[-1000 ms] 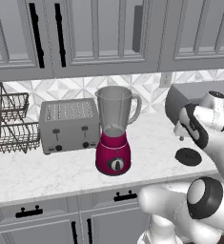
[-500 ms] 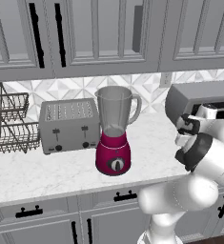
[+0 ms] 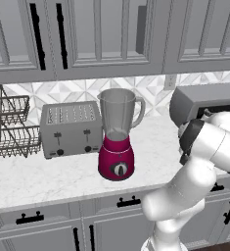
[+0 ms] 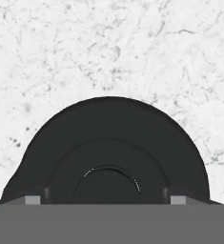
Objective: Close the lid blender by securely placing the lid on top.
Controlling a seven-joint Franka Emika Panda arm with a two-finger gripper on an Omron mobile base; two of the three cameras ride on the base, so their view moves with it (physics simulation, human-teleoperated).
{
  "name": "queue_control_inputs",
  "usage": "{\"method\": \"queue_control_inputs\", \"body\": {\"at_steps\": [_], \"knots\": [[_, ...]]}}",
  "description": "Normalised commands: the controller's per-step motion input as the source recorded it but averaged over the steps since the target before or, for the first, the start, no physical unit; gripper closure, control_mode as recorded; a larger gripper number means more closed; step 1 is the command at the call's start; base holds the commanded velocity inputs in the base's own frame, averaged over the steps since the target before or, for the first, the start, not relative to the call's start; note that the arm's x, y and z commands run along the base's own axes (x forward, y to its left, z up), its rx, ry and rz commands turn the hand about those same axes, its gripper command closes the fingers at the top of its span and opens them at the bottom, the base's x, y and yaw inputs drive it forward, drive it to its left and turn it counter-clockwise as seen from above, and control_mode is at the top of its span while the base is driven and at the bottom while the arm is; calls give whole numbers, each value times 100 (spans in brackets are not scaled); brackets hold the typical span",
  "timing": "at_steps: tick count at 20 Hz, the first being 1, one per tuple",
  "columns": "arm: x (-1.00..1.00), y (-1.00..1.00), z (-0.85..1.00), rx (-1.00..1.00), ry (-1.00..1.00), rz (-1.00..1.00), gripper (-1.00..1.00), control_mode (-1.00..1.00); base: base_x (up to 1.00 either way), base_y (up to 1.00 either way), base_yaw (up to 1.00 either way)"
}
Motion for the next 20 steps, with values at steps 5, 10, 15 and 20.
{"method": "queue_control_inputs", "body": {"at_steps": [5, 10, 15, 20], "knots": [[3, 0, -38, 0, 0, 0, 100, -100, 0, 0, 0], [0, 3, -48, 0, 0, 0, 100, -100, 0, 0, 0], [-6, 28, -22, 0, 0, 0, 100, -100, 0, 0, 0], [-34, 26, 19, 0, 0, 0, 100, -100, 0, 0, 0]]}}
